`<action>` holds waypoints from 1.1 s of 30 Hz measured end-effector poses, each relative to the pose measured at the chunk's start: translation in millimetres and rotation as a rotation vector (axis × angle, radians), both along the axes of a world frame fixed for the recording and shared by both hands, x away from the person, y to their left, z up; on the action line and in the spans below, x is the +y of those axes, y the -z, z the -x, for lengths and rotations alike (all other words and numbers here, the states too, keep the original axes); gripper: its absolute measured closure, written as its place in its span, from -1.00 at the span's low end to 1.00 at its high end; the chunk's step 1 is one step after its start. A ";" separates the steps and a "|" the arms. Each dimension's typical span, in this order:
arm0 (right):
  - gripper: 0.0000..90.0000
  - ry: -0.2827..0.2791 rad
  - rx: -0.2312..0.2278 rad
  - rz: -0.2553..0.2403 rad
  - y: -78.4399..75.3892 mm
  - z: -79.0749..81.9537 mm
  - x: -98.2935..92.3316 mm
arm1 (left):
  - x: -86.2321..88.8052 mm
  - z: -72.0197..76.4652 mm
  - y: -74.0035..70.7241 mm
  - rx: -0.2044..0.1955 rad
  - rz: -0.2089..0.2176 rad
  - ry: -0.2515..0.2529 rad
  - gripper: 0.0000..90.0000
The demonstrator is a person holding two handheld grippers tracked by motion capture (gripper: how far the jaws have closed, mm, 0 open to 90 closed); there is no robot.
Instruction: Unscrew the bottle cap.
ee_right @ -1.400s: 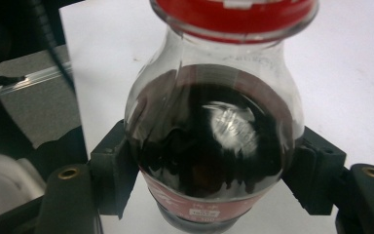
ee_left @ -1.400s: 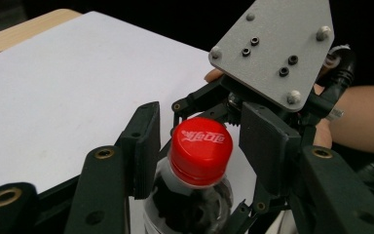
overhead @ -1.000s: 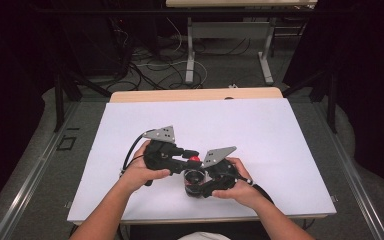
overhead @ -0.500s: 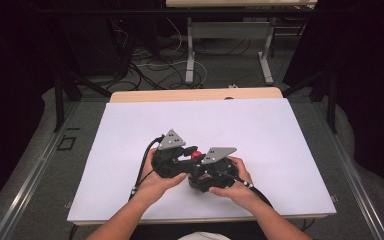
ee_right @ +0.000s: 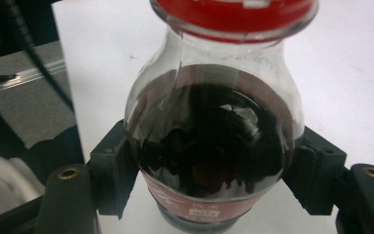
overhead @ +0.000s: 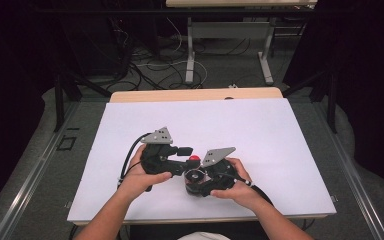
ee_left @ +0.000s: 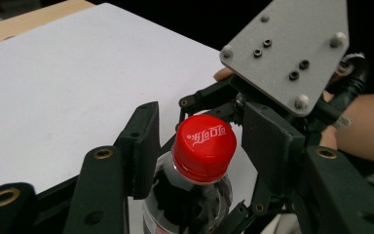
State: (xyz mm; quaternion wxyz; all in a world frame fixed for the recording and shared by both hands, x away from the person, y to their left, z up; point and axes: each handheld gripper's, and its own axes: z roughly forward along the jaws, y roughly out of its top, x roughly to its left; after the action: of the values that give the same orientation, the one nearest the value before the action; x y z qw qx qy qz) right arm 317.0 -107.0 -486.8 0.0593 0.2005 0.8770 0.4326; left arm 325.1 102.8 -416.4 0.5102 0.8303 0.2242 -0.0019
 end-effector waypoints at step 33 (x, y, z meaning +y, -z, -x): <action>-0.34 0.063 -0.039 0.006 -0.5 0.3 0.1 | -25.6 17.2 1.6 -0.062 -0.027 -0.222 0.30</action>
State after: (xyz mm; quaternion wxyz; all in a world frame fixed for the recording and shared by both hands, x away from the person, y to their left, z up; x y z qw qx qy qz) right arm 316.7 -106.9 -486.3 0.0906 0.2193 0.8702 0.4319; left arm 307.9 77.3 -418.0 0.5027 0.8068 0.2991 0.0831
